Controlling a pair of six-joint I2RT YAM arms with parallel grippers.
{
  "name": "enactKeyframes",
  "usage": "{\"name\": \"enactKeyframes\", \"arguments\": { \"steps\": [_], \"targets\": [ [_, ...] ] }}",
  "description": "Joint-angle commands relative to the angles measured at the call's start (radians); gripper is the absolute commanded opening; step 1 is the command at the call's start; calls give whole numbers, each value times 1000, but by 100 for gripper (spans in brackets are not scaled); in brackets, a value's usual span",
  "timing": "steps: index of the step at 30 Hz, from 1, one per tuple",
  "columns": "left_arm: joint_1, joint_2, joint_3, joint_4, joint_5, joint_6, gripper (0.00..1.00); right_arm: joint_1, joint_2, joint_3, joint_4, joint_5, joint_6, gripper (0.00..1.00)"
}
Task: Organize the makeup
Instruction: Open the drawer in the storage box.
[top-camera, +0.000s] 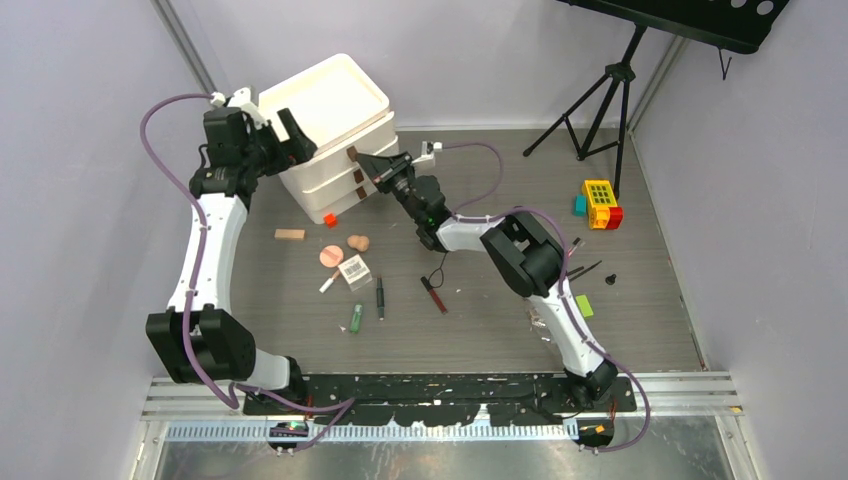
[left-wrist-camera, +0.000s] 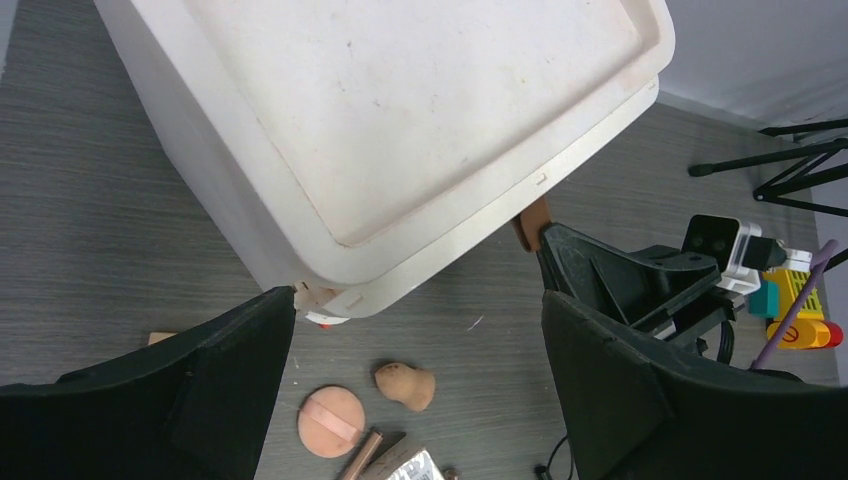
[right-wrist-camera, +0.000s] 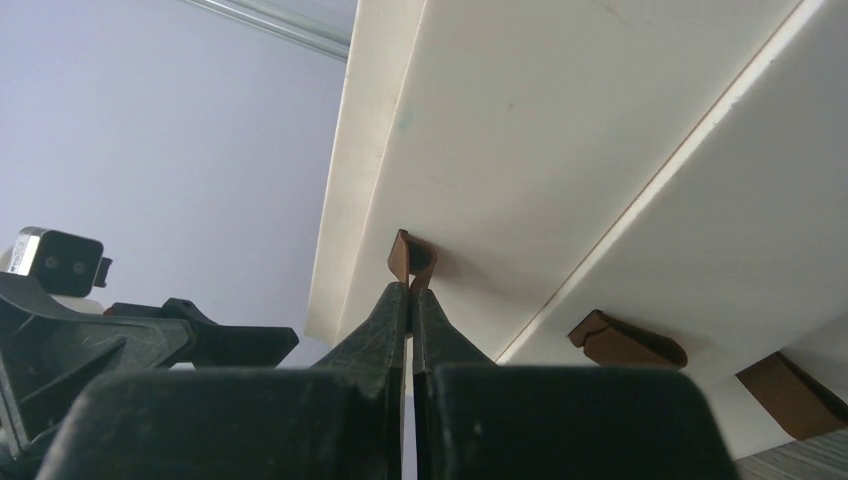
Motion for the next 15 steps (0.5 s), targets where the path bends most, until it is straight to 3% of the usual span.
{"name": "enactKeyframes", "arguments": {
  "steps": [1,15],
  "targets": [
    [9,1,3,38,7,-8,96,7,-107,-43,64,0,-38,0],
    [26,12,7,37,11,-16,96,8,-240,-237,93,-9,-83,0]
  ]
}}
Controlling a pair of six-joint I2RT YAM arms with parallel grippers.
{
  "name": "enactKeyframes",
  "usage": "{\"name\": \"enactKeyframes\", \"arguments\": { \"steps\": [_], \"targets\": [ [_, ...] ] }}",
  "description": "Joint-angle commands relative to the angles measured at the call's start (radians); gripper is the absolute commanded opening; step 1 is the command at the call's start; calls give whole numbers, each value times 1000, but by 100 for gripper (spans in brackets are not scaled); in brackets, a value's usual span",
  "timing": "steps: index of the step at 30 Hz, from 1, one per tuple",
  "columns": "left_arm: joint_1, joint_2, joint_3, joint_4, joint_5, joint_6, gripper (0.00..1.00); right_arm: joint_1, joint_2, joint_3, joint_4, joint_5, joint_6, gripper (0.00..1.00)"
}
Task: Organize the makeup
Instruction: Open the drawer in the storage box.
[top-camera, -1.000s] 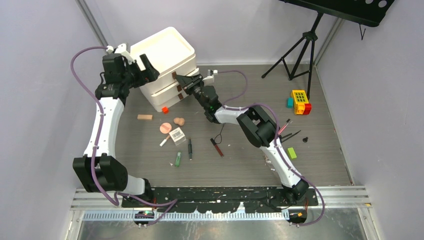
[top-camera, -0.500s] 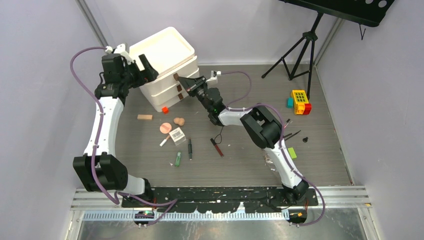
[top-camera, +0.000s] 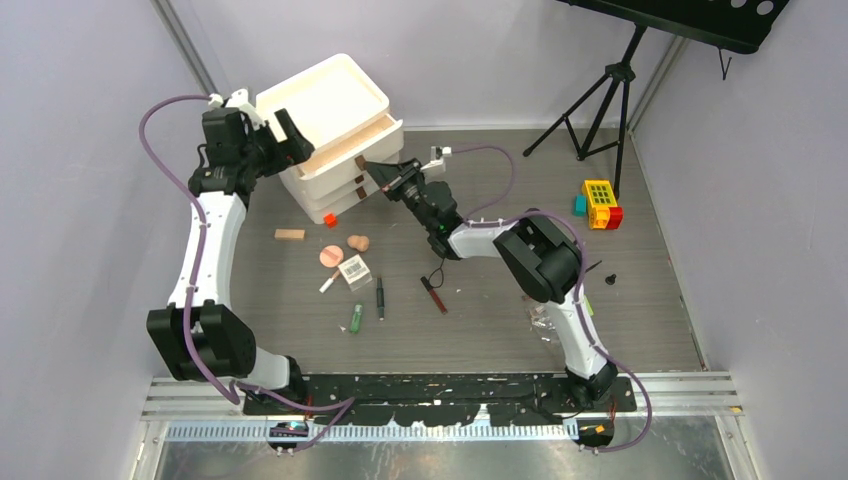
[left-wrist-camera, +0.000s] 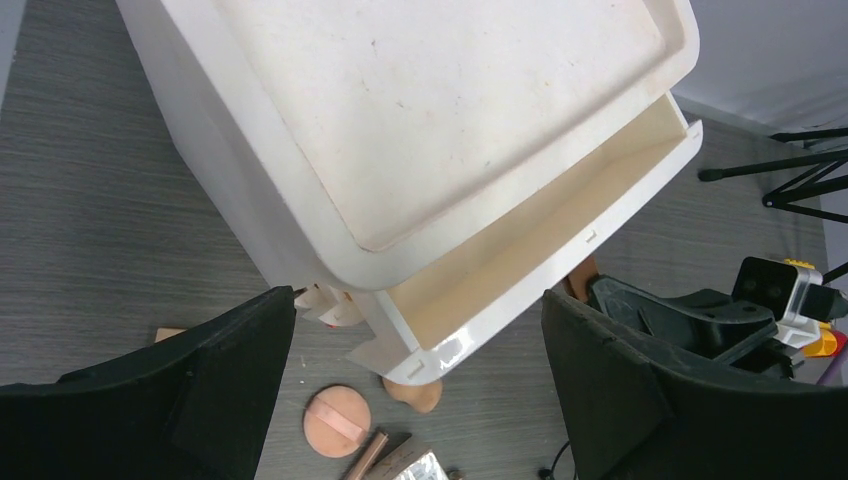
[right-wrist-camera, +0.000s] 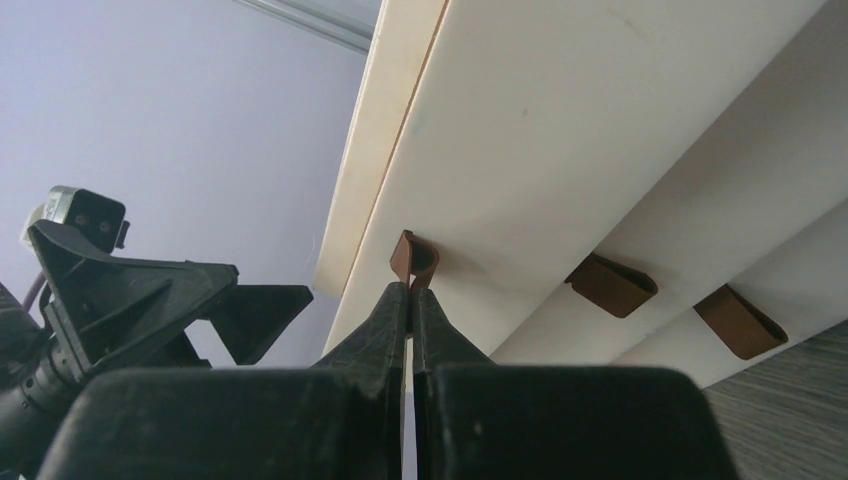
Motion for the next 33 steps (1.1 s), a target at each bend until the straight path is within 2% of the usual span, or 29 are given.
{"name": "enactKeyframes", "arguments": {
  "steps": [1,14,33],
  "targets": [
    [7,-1,8,37,11,-14,96,7,-111,-59,86,2,-35,0],
    [9,-6,11,31,17,-14,96,7,-212,-215,106,23,-56,0],
    [9,-12,7,28,19,-11,96,7,-301,-346,123,35,-66,0]
  ]
}}
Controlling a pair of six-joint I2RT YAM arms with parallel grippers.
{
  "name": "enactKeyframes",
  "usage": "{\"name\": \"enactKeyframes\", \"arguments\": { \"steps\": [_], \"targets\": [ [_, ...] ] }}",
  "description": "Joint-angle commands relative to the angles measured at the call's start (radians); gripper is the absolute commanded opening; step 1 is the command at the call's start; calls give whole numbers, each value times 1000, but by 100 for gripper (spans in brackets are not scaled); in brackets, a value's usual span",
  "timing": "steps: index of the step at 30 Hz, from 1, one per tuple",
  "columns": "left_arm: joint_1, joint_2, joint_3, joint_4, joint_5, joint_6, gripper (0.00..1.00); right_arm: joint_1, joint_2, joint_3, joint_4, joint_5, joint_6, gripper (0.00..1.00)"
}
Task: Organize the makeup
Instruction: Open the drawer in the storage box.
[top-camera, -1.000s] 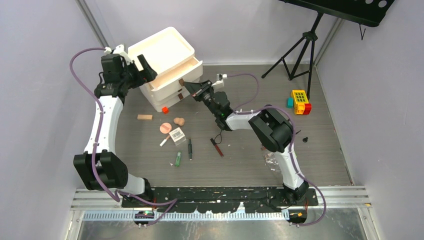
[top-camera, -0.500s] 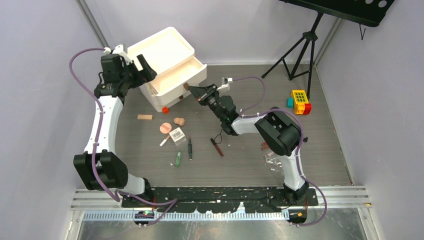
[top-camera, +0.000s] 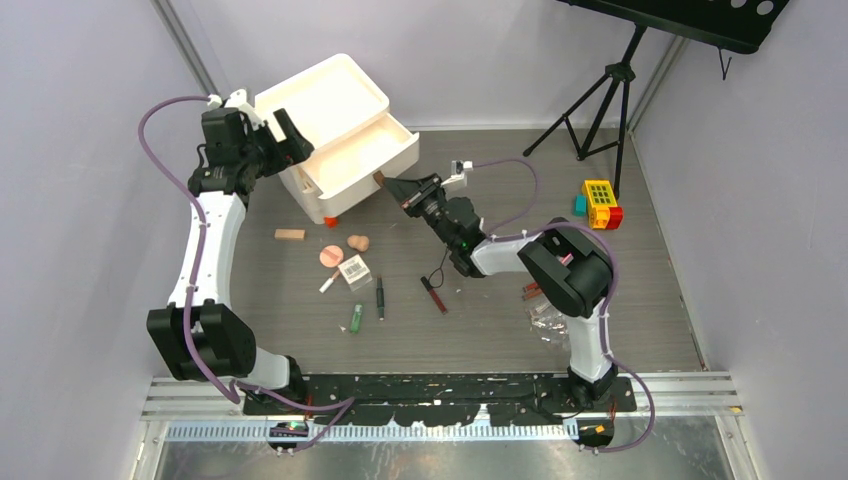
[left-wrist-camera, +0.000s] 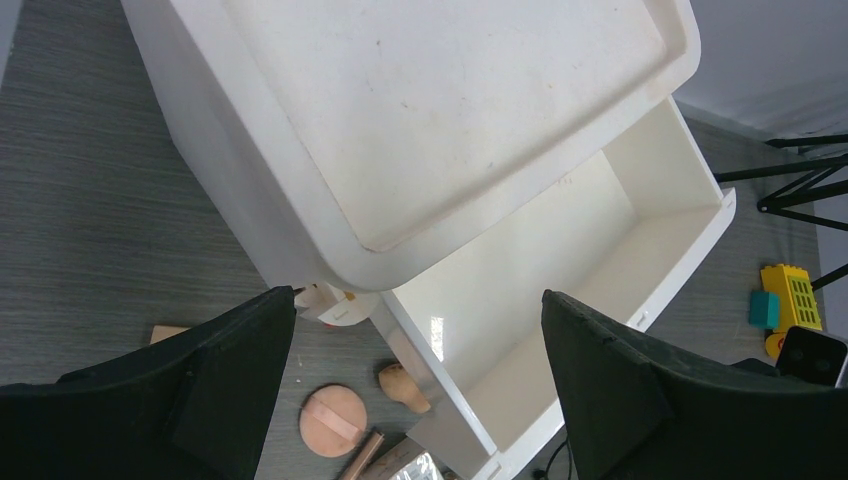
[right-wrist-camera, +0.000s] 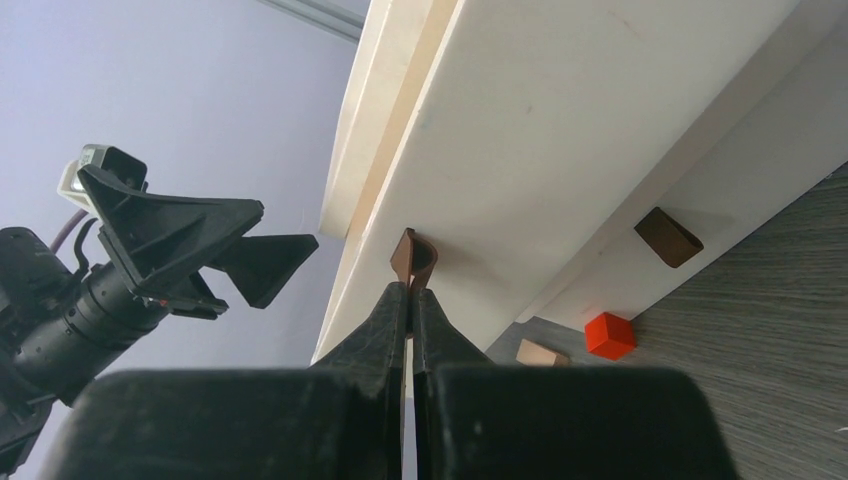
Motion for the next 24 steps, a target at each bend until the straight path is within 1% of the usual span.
{"name": "enactKeyframes", "arguments": {
  "steps": [1,24],
  "targets": [
    [5,-16,7,30,18,5,96,7,-76,-23,72,24,-29,0],
    [5,-20,8,25,14,9,96,7,-136,-113,81,16,-42,0]
  ]
}}
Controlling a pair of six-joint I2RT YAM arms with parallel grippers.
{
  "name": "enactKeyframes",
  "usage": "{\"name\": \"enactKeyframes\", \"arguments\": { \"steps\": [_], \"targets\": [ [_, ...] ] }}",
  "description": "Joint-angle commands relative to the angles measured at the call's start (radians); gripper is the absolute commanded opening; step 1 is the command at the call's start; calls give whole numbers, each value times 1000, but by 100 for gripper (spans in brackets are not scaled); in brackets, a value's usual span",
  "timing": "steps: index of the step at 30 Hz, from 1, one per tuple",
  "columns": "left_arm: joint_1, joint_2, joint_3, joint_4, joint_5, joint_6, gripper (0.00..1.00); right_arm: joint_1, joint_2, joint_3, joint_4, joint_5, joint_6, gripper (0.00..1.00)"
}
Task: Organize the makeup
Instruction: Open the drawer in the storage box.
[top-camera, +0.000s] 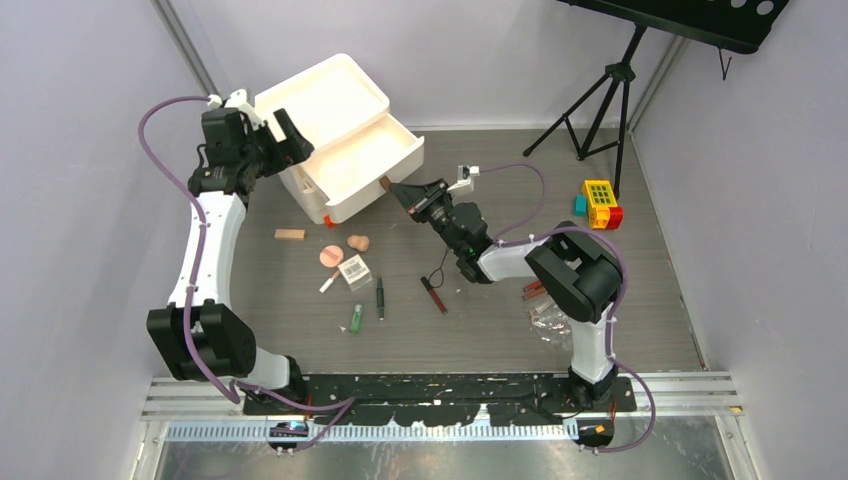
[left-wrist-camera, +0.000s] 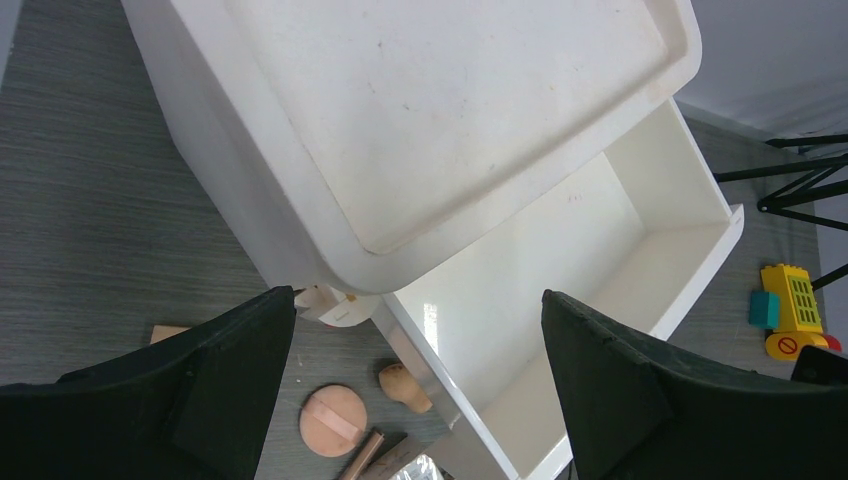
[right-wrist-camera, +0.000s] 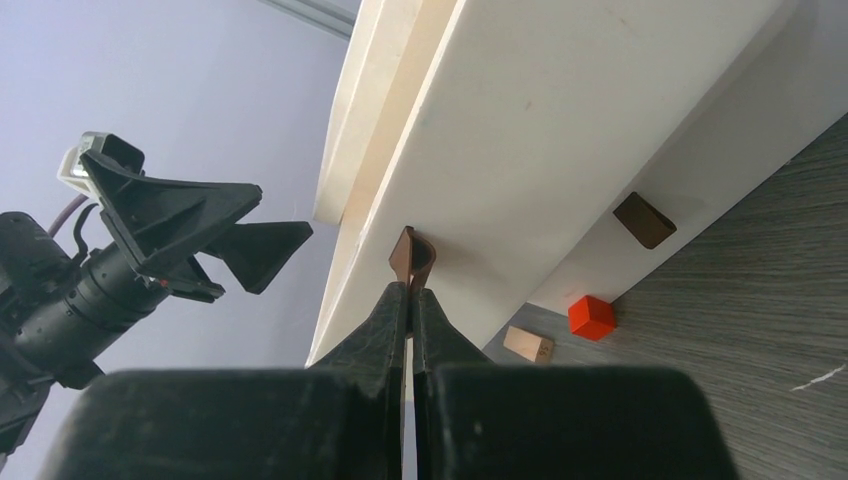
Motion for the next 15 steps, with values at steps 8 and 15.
{"name": "enactKeyframes", "arguments": {
  "steps": [8,15],
  "targets": [
    [6,-20,6,28,14,6,96,8,-104,-56,65,11,-41,0],
    [6,-18,4,27,19,4,96,7,-94,-59,65,5,-43,24]
  ]
}}
